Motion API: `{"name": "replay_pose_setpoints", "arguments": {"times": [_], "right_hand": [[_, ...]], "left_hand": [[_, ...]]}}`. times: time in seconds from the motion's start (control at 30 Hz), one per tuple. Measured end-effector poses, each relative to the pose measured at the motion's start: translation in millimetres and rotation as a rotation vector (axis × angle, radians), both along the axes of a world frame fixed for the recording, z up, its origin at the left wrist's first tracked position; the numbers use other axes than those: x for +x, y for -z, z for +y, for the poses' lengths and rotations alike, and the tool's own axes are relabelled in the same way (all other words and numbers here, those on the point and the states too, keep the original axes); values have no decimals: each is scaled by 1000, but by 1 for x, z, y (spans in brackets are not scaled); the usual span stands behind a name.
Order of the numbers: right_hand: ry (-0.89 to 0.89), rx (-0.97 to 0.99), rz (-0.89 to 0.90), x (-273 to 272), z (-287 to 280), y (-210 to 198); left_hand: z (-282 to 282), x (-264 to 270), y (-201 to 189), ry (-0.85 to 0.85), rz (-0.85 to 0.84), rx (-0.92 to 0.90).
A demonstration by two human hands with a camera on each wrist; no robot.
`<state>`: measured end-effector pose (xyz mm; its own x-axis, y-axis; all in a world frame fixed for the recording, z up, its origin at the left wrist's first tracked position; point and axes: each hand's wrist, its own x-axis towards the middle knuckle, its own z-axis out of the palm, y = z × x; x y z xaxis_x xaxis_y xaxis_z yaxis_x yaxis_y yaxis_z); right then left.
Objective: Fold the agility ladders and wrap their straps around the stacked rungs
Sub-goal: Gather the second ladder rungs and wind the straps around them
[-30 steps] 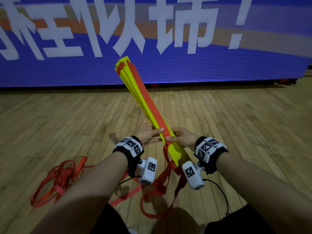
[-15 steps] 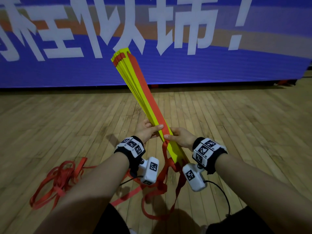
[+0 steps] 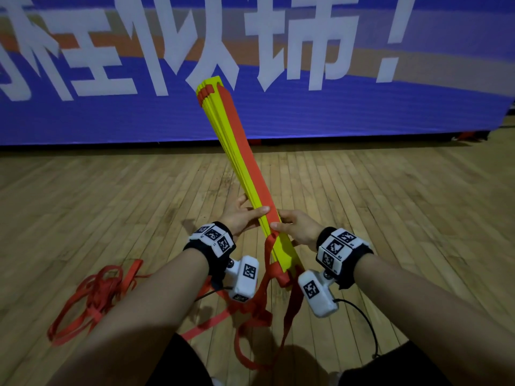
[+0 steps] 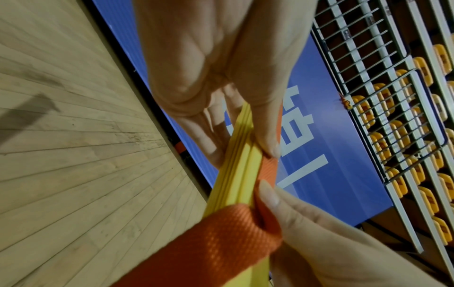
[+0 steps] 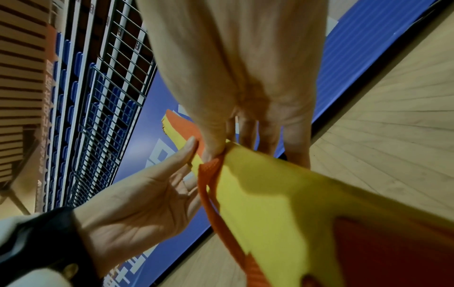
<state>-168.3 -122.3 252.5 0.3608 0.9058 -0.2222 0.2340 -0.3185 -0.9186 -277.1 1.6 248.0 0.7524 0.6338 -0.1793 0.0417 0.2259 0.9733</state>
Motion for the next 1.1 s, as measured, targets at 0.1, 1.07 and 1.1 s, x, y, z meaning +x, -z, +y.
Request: {"name": "replay_pose_setpoints", "arguments": {"times": [0.1, 1.07, 1.1], "right_hand": [[41, 39, 28, 6, -2, 1], [183, 79, 83, 21, -9, -18], [190, 88, 159, 21, -11, -20]], "left_hand": [[-4, -1, -5, 89, 36, 41], [-12, 11, -3, -146, 22, 32], [-11, 10, -4, -148, 19, 27]]}}
